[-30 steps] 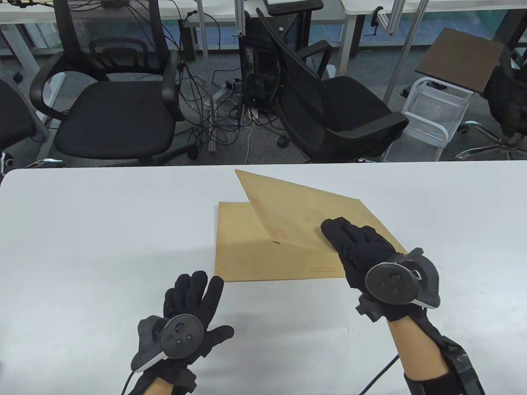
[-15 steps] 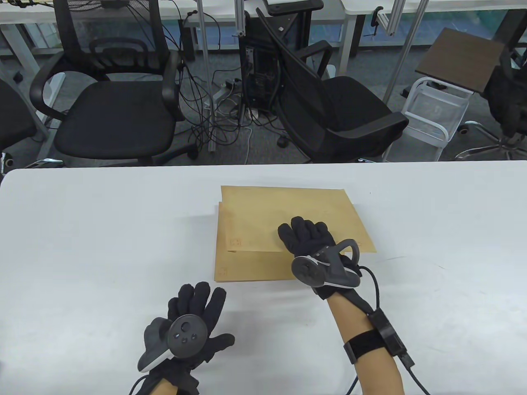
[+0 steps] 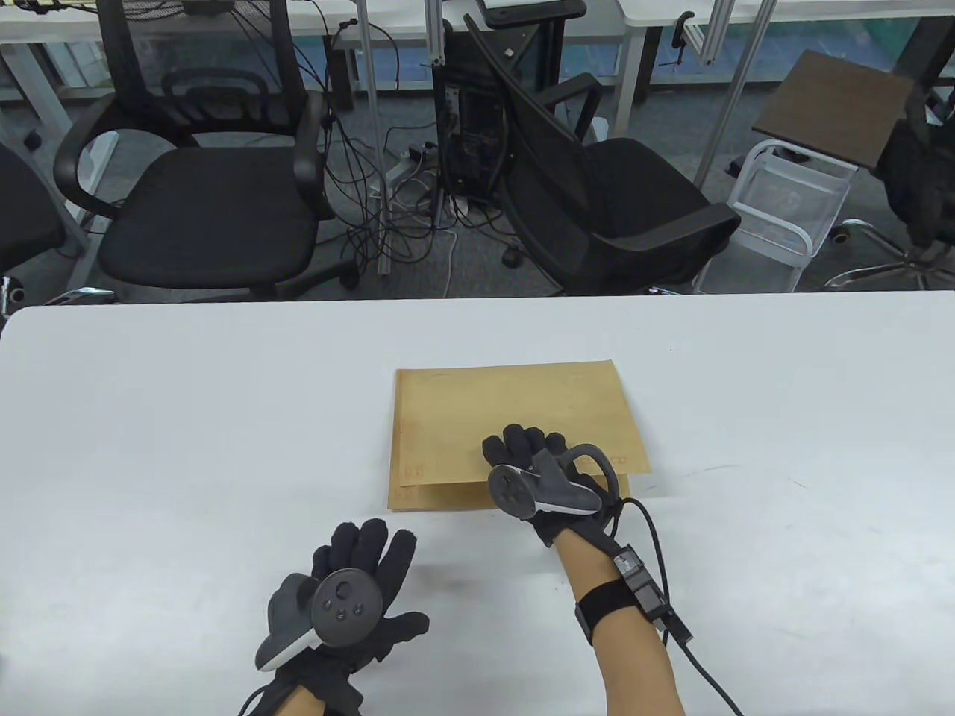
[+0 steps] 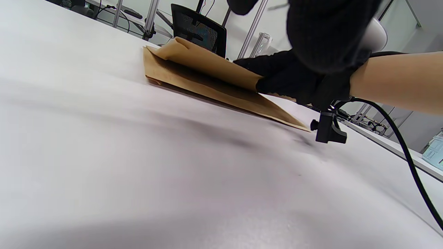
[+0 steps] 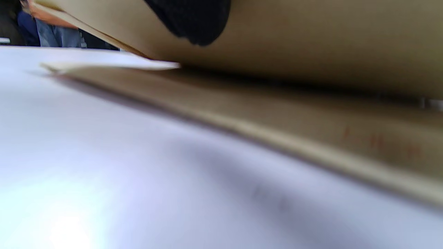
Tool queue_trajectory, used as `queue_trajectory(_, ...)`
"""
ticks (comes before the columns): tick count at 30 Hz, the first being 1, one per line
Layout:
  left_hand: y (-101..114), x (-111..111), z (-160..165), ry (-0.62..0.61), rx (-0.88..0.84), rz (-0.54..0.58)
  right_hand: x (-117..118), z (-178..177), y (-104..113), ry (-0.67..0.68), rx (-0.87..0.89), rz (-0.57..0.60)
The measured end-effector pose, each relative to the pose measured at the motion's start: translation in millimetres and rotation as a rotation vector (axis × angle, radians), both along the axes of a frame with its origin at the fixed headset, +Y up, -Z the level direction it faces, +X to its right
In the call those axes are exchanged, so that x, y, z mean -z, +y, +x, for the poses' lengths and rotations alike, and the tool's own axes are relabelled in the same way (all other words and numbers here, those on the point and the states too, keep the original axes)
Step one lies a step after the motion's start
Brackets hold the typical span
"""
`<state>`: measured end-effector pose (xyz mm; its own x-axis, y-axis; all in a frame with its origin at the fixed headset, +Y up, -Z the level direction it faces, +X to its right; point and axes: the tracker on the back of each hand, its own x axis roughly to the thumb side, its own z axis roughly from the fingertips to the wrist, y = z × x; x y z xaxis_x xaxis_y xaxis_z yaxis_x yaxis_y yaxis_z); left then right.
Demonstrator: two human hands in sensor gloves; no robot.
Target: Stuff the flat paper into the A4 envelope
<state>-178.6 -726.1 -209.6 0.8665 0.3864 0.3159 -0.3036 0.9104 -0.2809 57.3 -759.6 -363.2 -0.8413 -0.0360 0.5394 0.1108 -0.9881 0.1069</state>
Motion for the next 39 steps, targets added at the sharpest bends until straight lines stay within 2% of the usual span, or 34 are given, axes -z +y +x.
queue_trajectory(1, -1, 0, 0, 0.001, 0.000, -0.006, 1, 0, -3, -0.014, -0.004, -0.076)
queue_trajectory(6, -3, 0, 2, -0.002, 0.028, -0.002, 2, 3, -9, -0.070, 0.040, -0.268)
queue_trajectory(11, -7, 0, 5, -0.007, 0.090, 0.020, -4, 10, -8, -0.060, 0.079, -0.286)
queue_trajectory(19, -10, -2, 9, -0.013, 0.137, 0.037, -38, 36, 20, -0.039, 0.197, -0.153)
queue_trajectory(27, -13, -4, 14, -0.016, 0.189, 0.089, -91, 73, 44, -0.025, 0.252, -0.053)
queue_trajectory(33, -16, -4, 16, -0.019, 0.212, 0.085, -128, 96, 37, -0.007, 0.236, -0.017)
queue_trajectory(39, -21, -1, 15, -0.006, 0.236, 0.067, -148, 112, 23, -0.024, 0.274, -0.021)
